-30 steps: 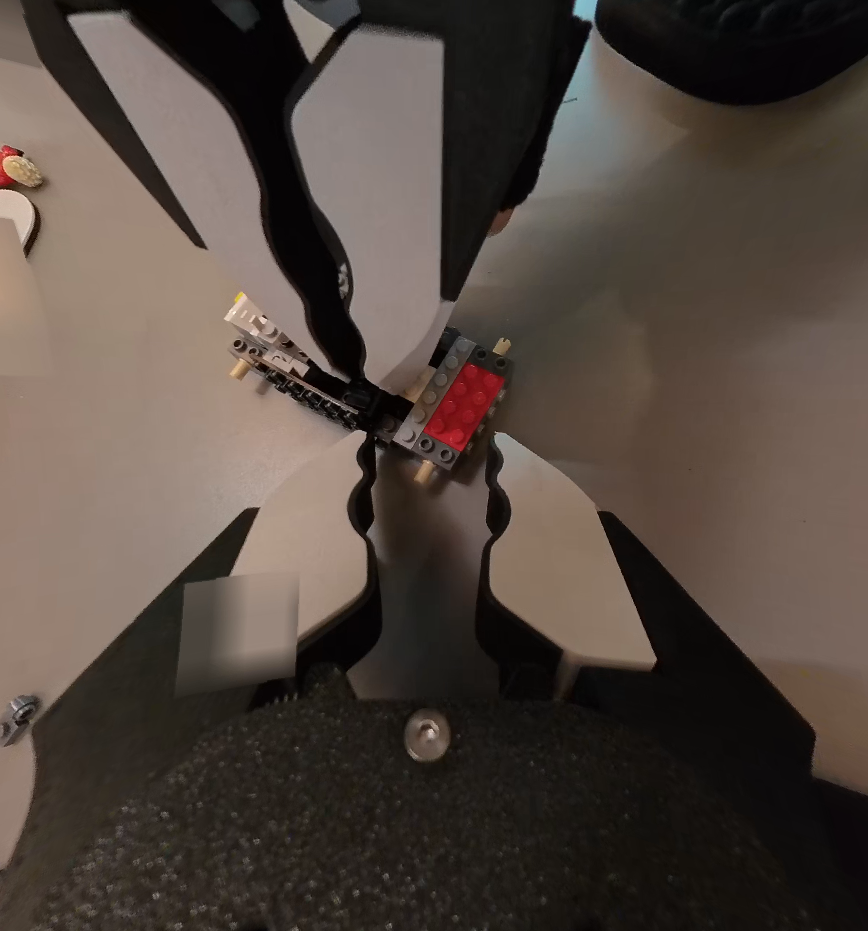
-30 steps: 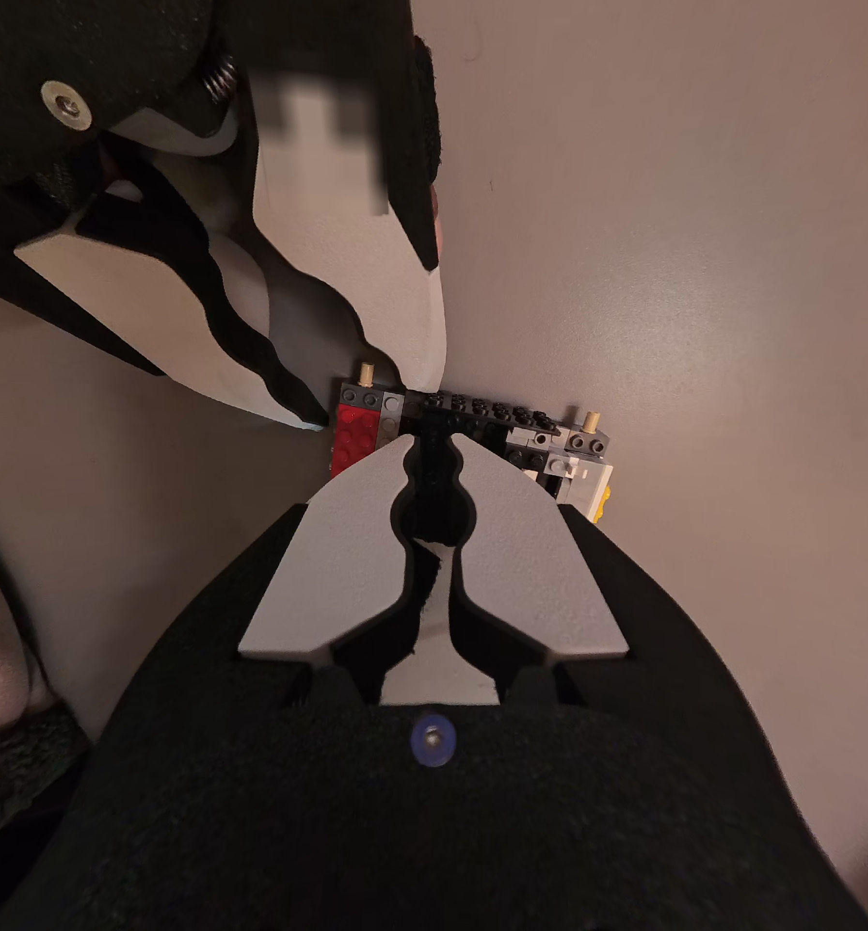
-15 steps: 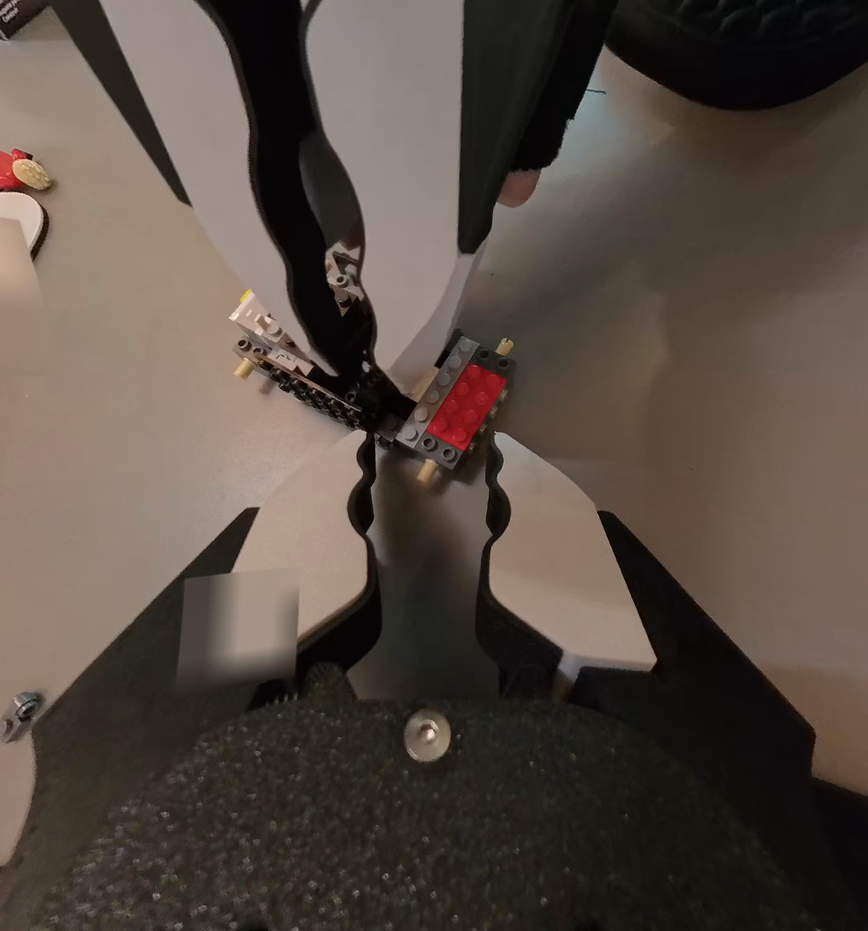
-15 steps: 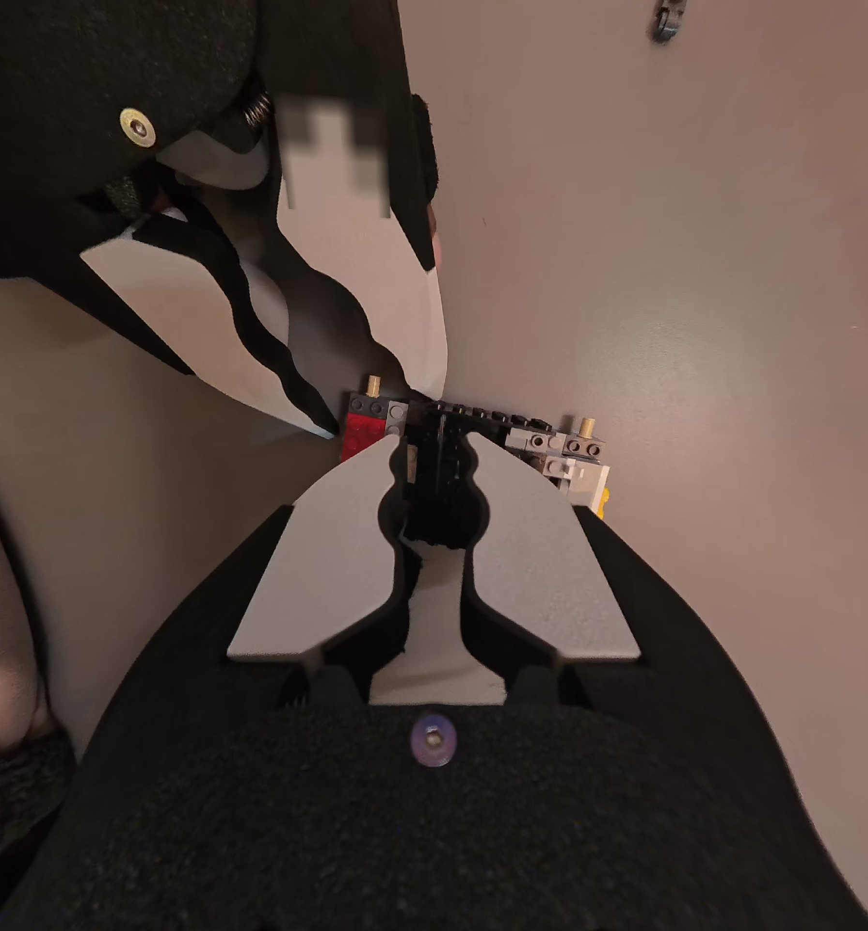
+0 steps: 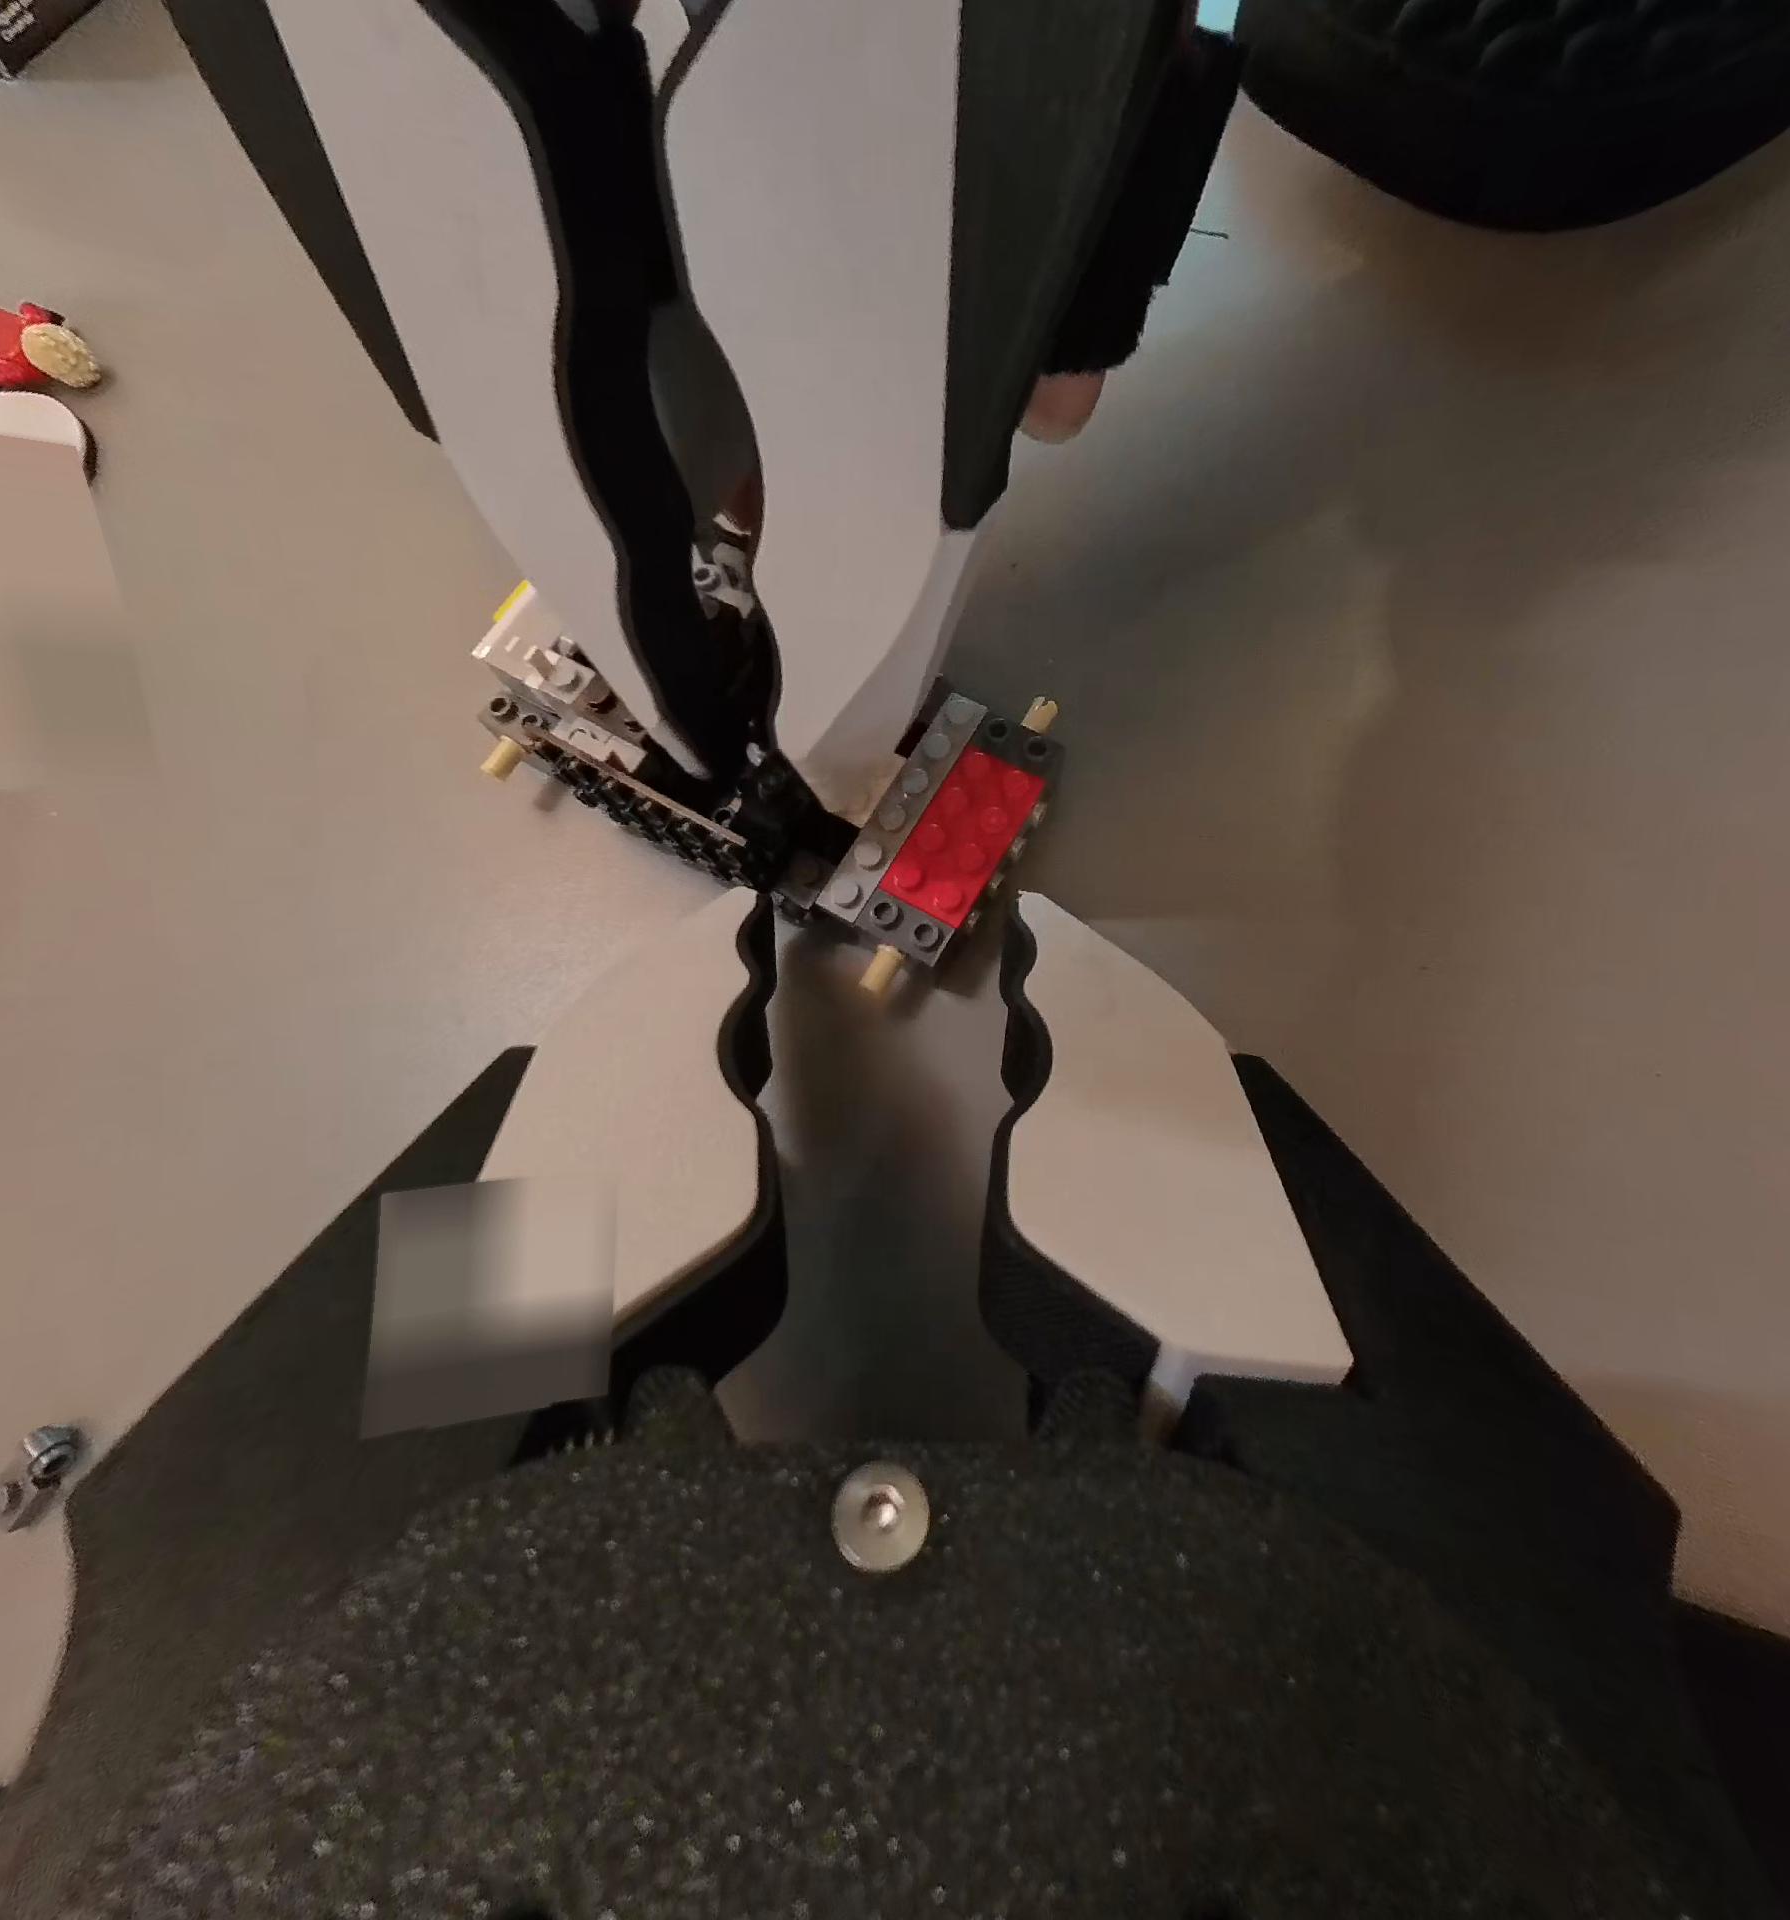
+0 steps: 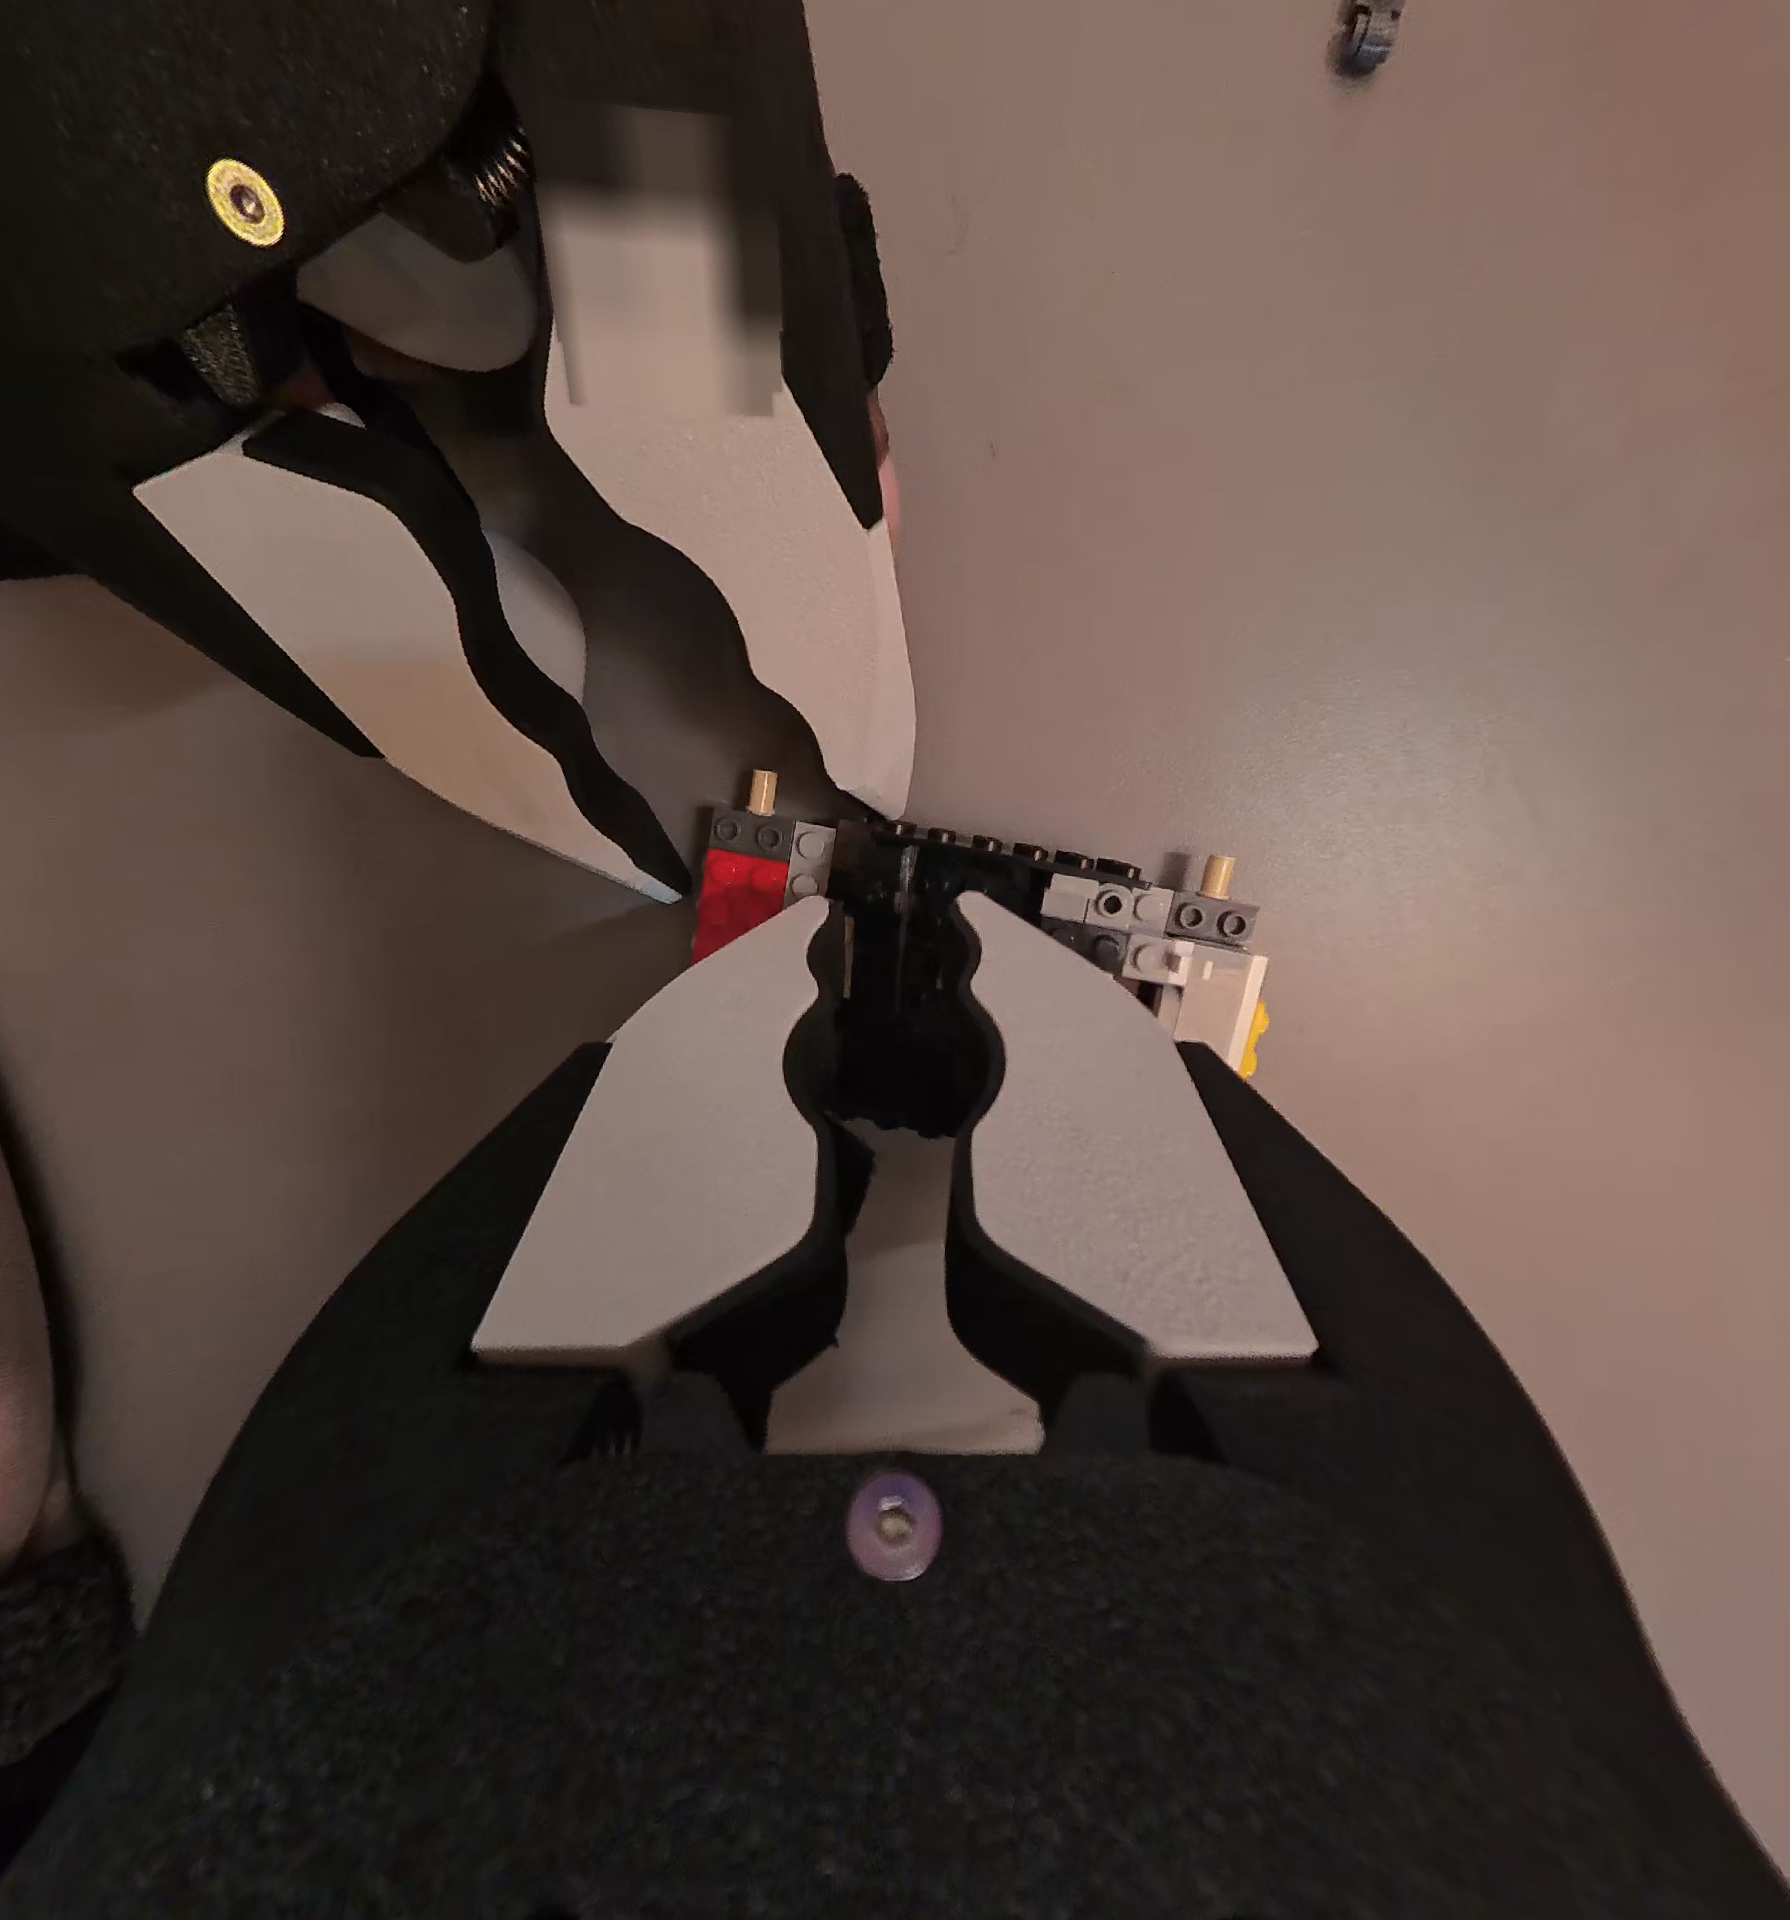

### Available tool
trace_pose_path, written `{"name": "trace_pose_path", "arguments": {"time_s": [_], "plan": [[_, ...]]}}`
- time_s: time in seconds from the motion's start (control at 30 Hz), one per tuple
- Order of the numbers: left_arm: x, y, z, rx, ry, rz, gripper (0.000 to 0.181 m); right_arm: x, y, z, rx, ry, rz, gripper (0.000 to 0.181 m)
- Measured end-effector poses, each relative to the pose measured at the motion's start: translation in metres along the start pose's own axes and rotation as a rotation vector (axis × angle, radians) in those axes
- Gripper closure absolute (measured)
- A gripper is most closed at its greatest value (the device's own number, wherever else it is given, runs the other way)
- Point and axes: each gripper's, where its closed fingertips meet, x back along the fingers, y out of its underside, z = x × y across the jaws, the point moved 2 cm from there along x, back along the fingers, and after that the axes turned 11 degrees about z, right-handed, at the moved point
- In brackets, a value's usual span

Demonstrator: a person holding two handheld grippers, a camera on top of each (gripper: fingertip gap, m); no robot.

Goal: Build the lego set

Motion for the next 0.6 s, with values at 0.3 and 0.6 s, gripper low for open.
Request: {"name": "trace_pose_path", "arguments": {"time_s": [0.3, 0.6], "plan": [[0.000, 0.000, -0.001, 0.007, 0.002, 0.001, 0.140, 0.011, -0.008, 0.006, -0.031, -0.011, 0.108, 0.164], [0.000, 0.000, -0.001, 0.007, 0.000, 0.000, 0.141, 0.021, -0.006, 0.012, -0.076, 0.007, 0.183, 0.164]]}}
